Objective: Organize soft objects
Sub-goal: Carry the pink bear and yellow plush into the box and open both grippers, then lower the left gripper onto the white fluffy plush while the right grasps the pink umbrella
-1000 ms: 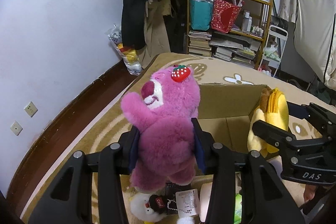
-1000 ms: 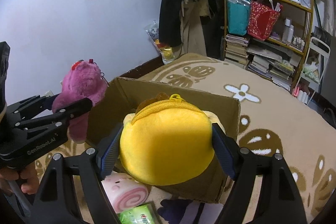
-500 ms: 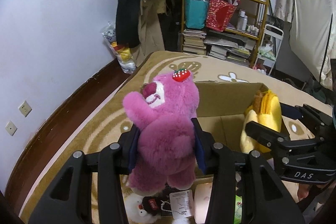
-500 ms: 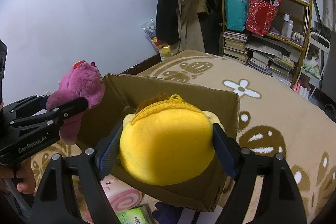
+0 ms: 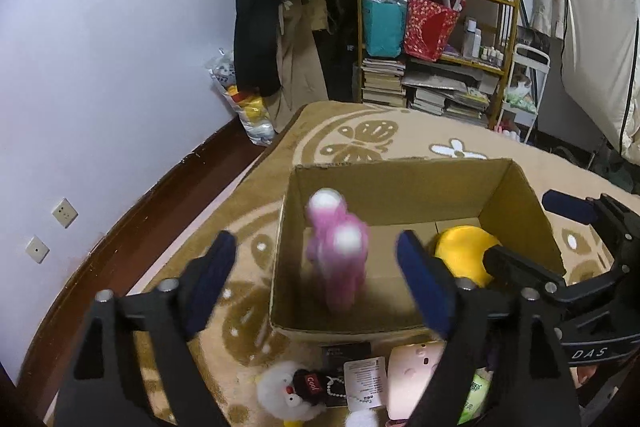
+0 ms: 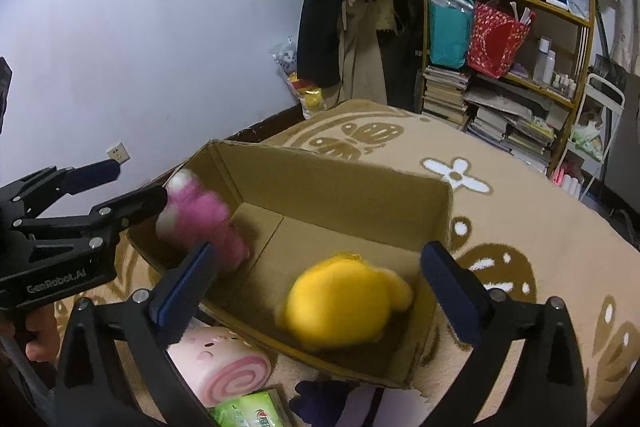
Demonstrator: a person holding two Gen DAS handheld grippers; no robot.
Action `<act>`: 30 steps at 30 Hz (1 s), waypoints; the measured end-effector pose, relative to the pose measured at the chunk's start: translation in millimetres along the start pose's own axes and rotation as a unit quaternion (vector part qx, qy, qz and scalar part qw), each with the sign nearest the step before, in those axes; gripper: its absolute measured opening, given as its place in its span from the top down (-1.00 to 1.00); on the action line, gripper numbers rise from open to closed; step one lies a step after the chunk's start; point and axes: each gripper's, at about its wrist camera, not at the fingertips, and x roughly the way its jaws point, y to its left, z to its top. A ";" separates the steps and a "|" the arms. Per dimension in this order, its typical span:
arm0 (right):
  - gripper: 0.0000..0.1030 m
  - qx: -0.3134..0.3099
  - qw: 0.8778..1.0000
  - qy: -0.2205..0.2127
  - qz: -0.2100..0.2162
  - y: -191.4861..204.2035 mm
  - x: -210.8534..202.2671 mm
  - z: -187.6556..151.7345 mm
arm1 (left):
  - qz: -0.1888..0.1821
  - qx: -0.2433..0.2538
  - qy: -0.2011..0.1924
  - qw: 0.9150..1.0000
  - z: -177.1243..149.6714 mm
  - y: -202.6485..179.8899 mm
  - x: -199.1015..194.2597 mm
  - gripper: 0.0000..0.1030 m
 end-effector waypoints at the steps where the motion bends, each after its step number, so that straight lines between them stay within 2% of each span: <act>1: -1.00 0.000 1.000 0.000 -0.001 0.6 -1.4 0.1 | 0.002 -0.003 -0.001 1.000 0.4 2.2 -1.9 -0.81; 3: -1.00 0.000 1.000 -0.001 0.000 2.3 -4.2 0.0 | 0.007 -0.002 -0.002 1.000 1.2 6.6 -5.5 -0.94; 10: -1.00 0.016 1.000 -0.005 0.000 5.9 -17.7 -0.3 | 0.021 -0.010 0.007 1.000 1.6 25.2 -17.0 -0.96; 17: -1.00 0.036 0.999 -0.010 0.000 10.9 -39.9 -3.2 | 0.028 -0.027 0.032 0.999 -16.1 40.4 -38.0 -0.97; 24: -1.00 0.056 0.998 -0.010 0.006 21.7 -57.8 -13.1 | 0.019 -0.043 0.051 0.998 -37.8 50.8 -58.3 -0.98; 30: -1.00 0.034 0.999 -0.003 0.003 40.6 -73.4 -32.4 | -0.001 -0.054 0.075 0.996 -56.4 52.9 -66.9 -0.98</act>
